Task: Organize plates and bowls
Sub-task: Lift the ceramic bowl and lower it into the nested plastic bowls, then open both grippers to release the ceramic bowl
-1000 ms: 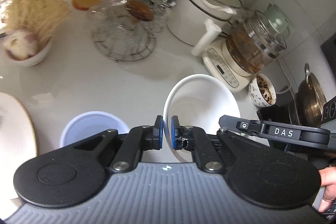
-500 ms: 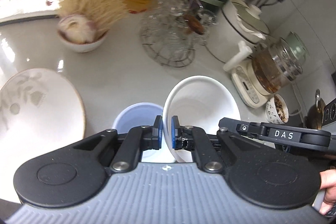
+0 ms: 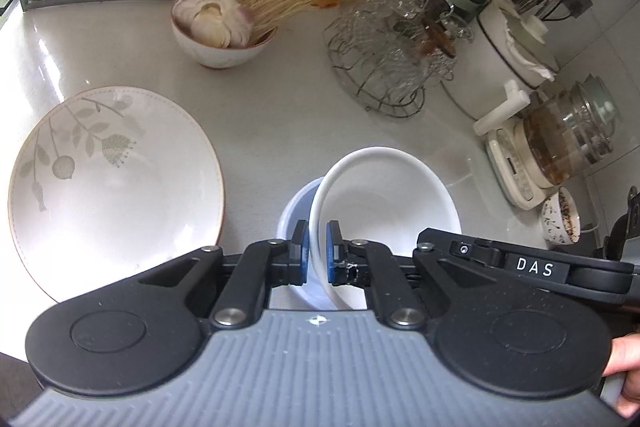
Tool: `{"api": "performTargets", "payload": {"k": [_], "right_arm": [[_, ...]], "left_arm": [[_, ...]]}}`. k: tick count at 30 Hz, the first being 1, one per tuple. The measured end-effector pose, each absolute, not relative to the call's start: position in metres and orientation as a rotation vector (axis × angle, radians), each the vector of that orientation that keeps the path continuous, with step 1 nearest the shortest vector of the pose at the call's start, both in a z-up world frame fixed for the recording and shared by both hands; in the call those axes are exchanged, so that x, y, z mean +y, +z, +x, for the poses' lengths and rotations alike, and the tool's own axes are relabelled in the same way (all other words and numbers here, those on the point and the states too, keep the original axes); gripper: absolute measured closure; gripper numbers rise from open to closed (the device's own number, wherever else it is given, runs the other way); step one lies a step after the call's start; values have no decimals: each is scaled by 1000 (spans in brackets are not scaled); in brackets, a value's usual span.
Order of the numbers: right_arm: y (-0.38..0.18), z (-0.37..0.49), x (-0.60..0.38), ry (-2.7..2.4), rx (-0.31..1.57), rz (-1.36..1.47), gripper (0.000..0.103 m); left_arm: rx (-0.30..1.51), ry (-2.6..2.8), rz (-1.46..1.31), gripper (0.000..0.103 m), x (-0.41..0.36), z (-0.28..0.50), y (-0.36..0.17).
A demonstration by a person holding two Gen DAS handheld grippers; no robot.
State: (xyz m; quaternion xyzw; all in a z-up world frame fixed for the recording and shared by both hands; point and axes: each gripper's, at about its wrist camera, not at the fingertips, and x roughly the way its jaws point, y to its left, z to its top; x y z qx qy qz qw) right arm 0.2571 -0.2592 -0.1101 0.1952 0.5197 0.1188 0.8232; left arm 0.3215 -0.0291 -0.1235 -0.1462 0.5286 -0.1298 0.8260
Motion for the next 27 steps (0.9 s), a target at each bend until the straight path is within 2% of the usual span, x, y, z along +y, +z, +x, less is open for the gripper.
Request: {"api": "performTargets", "payload": {"k": [13, 15, 16, 18, 19, 20, 27], "right_arm": [[-118, 268, -257, 250, 1133, 406, 91], [-116, 270, -258, 239, 1129, 402, 91], [-115, 272, -258, 235, 1129, 403, 88], [-113, 273, -260, 234, 1120, 409, 69], [-111, 273, -261, 233, 1110, 410, 53], [-109, 273, -262, 232, 1102, 409, 46], [-110, 279, -264, 231, 1100, 397, 46]], "left_arm": [[1157, -244, -331, 93, -26, 329, -140], [1160, -234, -337, 89, -25, 331, -139], [1163, -228, -342, 86, -24, 332, -139], [1159, -222, -343, 70, -23, 332, -138], [1154, -220, -343, 68, -22, 332, -136], [1150, -219, -344, 68, -22, 332, -135], [1147, -198, -342, 68, -23, 331, -131]]}}
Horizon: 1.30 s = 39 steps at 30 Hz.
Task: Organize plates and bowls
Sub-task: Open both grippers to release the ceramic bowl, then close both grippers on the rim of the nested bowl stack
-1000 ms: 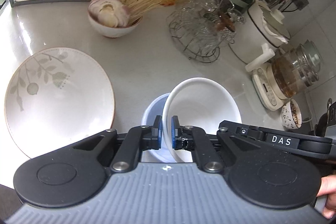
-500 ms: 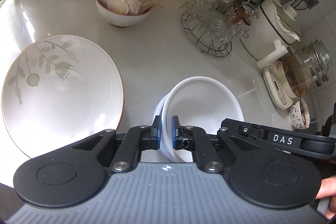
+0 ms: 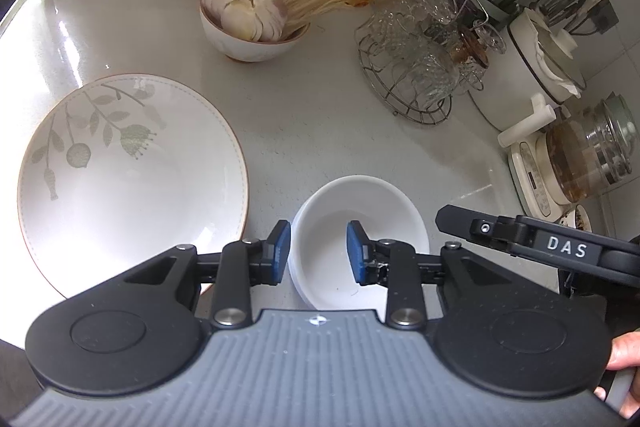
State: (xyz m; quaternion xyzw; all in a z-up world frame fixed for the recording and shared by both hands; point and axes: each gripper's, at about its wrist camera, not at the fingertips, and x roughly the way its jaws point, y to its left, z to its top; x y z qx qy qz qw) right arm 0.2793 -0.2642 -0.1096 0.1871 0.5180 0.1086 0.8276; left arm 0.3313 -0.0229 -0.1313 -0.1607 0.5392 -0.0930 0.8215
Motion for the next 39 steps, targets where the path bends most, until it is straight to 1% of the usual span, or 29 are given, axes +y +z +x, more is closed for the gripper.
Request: {"api": "performTargets", "payload": {"k": [19, 20, 22, 23, 26, 27, 28, 32, 35, 39], "right_arm": [[-162, 284, -259, 252, 1211, 430, 48], [-164, 284, -259, 255, 1216, 436, 52], [-167, 285, -259, 256, 1227, 450, 56], [-167, 285, -260, 254, 1232, 456, 64], [-169, 283, -261, 256, 1239, 463, 75], [-170, 283, -262, 258, 1244, 468, 78], [-170, 283, -262, 259, 1247, 472, 83], [-170, 281, -266, 256, 1238, 485, 87], [-170, 280, -270, 247, 1235, 496, 88], [-169, 277, -276, 238, 1229, 503, 88]], "left_arm": [[1170, -152, -317, 68, -27, 319, -136], [1171, -150, -313, 68, -28, 319, -136], [1175, -144, -312, 68, -28, 318, -137], [1179, -141, -314, 68, -28, 318, -138], [1181, -140, -307, 67, -29, 318, -138], [1181, -139, -304, 65, -29, 318, -139], [1183, -136, -303, 64, -29, 319, -139], [1187, -137, -298, 61, -33, 320, -141], [1195, -139, -290, 55, -37, 322, -143], [1218, -142, -275, 53, -44, 325, -147]]}}
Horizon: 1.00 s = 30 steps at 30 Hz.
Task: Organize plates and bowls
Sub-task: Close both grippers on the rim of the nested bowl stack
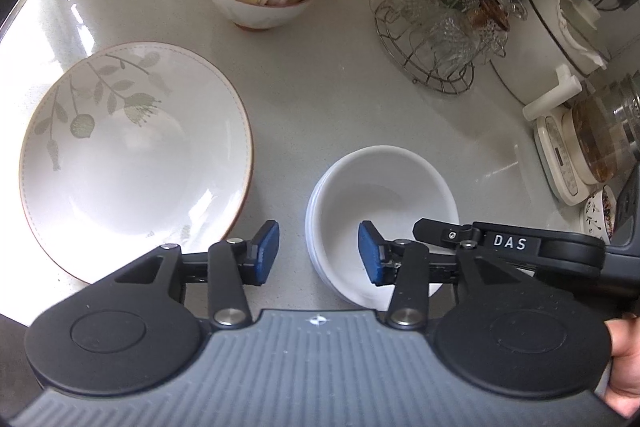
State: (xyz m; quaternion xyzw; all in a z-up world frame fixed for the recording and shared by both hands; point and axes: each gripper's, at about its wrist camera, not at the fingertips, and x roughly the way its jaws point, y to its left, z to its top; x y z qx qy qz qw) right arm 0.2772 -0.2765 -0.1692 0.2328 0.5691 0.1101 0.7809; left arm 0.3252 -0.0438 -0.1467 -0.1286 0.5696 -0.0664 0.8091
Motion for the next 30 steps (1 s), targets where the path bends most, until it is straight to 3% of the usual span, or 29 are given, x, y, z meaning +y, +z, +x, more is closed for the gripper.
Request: {"api": "performTargets", "payload": {"k": [30], "right_arm": [[-170, 252, -339, 85, 1190, 590, 88]], "left_arm": [[1379, -235, -192, 48, -114, 353, -180]]}}
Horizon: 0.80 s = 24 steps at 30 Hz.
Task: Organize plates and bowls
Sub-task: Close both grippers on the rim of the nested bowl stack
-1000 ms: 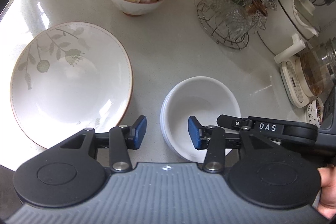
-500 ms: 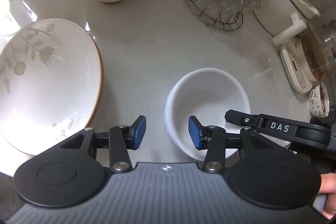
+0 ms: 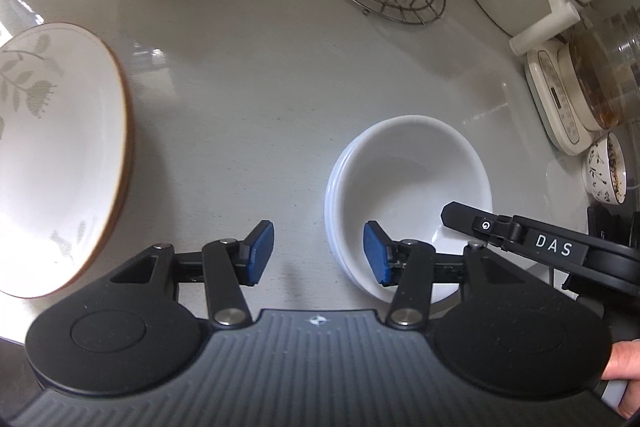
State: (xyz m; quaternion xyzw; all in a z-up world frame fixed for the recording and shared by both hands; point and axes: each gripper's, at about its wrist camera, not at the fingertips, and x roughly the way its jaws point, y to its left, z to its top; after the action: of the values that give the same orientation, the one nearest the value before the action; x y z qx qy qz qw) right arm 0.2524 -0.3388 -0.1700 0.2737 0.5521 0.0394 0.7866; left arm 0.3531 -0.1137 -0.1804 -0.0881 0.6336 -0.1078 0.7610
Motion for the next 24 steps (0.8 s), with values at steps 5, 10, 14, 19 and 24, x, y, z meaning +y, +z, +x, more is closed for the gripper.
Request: {"api": "performTargets", "payload": {"k": [5, 10, 14, 19, 24], "right_arm": [[-170, 250, -342, 80, 1190, 592, 88], [-170, 251, -343, 85, 1194, 590, 88], [-171, 252, -342, 95, 1196, 585, 88], [-171, 253, -342, 116, 1204, 568, 88], [-171, 255, -342, 149, 1221, 549, 88]], "left_arm": [[1383, -257, -187, 49, -124, 358, -187], [1383, -255, -200, 61, -127, 359, -192], [1390, -244, -224, 68, -126, 359, -196], [1377, -236, -245, 76, -126, 355, -196], [1384, -217, -255, 86, -131, 351, -198]]}}
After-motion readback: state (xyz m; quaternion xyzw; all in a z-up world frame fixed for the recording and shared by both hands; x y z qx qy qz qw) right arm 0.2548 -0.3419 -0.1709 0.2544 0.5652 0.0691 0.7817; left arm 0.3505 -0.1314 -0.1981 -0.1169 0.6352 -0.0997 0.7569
